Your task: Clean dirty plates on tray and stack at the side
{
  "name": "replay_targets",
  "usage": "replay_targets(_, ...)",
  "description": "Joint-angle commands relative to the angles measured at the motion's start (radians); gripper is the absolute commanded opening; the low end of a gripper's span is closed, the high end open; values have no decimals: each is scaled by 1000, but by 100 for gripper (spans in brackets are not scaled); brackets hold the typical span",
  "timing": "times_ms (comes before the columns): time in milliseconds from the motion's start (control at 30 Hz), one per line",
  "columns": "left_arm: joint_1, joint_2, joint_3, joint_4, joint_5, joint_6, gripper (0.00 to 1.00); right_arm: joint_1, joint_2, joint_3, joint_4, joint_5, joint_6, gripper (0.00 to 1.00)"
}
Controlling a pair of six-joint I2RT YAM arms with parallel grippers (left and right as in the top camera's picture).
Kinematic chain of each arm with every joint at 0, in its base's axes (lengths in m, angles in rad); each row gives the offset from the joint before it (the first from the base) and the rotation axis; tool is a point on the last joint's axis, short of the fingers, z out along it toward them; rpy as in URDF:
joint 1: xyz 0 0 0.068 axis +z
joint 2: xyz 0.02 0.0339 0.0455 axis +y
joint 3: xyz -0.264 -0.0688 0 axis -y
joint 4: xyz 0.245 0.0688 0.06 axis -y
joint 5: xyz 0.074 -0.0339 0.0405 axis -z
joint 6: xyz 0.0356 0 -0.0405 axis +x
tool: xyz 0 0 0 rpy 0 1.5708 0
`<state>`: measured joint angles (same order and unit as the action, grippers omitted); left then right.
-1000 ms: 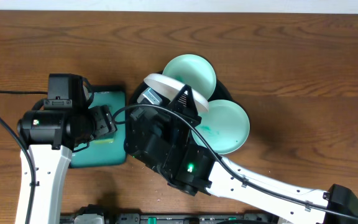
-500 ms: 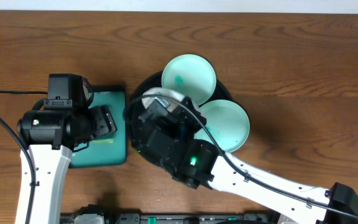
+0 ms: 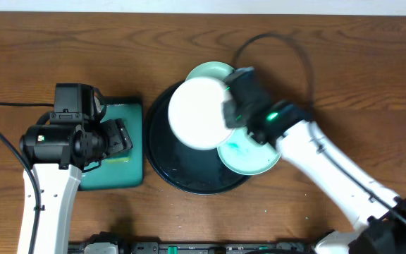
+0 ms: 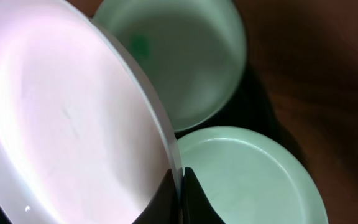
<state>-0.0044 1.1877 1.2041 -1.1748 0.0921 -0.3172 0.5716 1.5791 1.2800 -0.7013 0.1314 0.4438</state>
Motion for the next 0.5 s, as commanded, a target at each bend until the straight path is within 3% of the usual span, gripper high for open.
replay_targets(0,-4,5,-10,-2,2,-5,80,-170,-15,12,13,-248,73,1)
replay_targets(467,-3,10,-10,-2,2,-5,80,-868,46,12,-51,-346,72,1)
